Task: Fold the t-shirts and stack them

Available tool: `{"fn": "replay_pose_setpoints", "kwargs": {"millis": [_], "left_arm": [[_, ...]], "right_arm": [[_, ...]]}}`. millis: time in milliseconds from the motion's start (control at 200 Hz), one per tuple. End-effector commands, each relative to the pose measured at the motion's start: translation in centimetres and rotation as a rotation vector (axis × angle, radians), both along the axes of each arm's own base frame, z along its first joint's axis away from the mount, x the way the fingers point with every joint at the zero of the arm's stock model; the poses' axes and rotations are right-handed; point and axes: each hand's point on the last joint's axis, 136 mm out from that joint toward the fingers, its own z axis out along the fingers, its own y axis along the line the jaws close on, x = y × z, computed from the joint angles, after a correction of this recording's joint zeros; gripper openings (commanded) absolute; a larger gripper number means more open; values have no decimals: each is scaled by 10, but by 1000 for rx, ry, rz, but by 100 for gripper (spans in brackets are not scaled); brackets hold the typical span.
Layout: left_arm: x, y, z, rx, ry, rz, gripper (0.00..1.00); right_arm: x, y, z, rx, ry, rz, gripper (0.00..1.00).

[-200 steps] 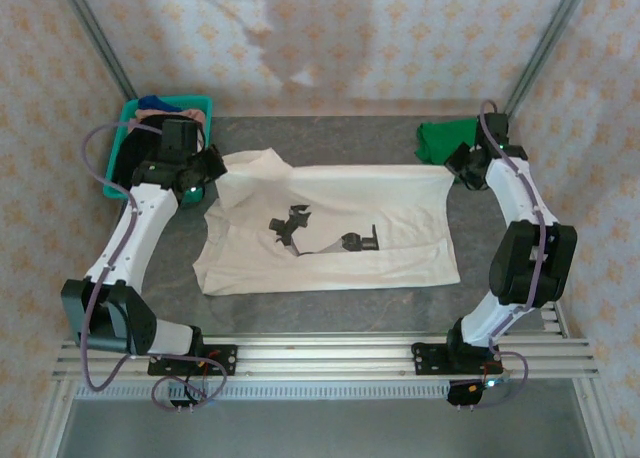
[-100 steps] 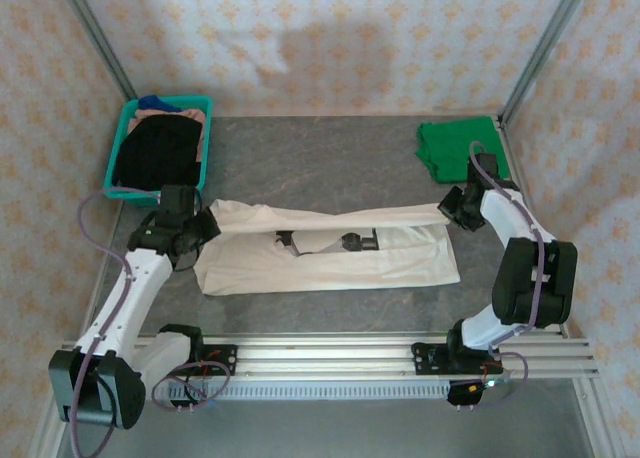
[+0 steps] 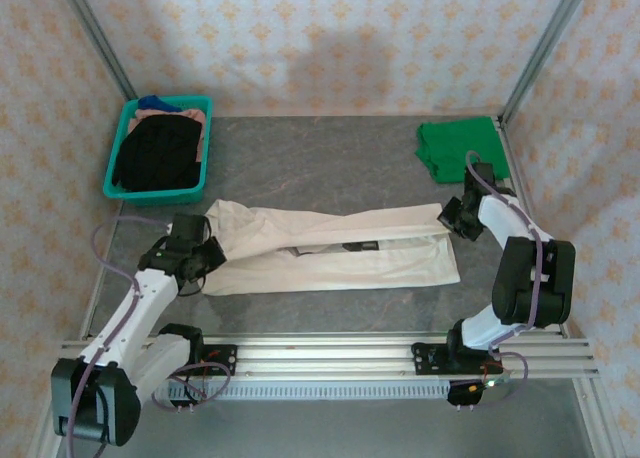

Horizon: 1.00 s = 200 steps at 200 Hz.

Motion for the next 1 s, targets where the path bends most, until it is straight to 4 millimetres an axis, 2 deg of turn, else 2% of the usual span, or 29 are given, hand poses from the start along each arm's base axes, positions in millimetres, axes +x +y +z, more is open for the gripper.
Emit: {"fn": "replay_pose_setpoints", "kwargs": {"millis": [0,70,170,235,270,380,525,631,671,806,831,931,996], "left_arm": [[-7,-1,-9,-5,15,12,0],[-9,-1,-11,-8,18,12,0],[-11,1,-13,1,24,24,0],[-11,2,-11,3,21,30,0],[-12,4,-12,7,26,40,10],[-12,5,-10,9,18,53,28],[-3,0,0,-21,-29,46,39],[16,-7,14,-47,-101,18,48],[26,-14,19,-61,-122,-14,50],[49,-40,20,-12,-52,-167,49],[49,-43,12,6,-8,-187,48],[53,-53,0,30,67,-251,48],[58,-58,-2,30,70,-273,48]], "right_arm": [[-14,-9,-13,-44,68,-10,7],[-16,-10,-10,-50,71,-12,11],[-21,-12,-2,-69,73,-16,25],[-25,-15,5,-88,70,-19,27],[-26,-18,10,-102,65,-23,27],[-26,-16,23,-96,19,-22,30],[-9,9,34,26,-86,-4,30],[4,31,29,29,-95,57,33],[7,32,23,9,-65,70,34],[8,16,7,-82,9,50,33],[8,13,6,-97,15,48,33],[6,3,3,-122,32,30,34],[4,-4,2,-126,30,11,35]]}}
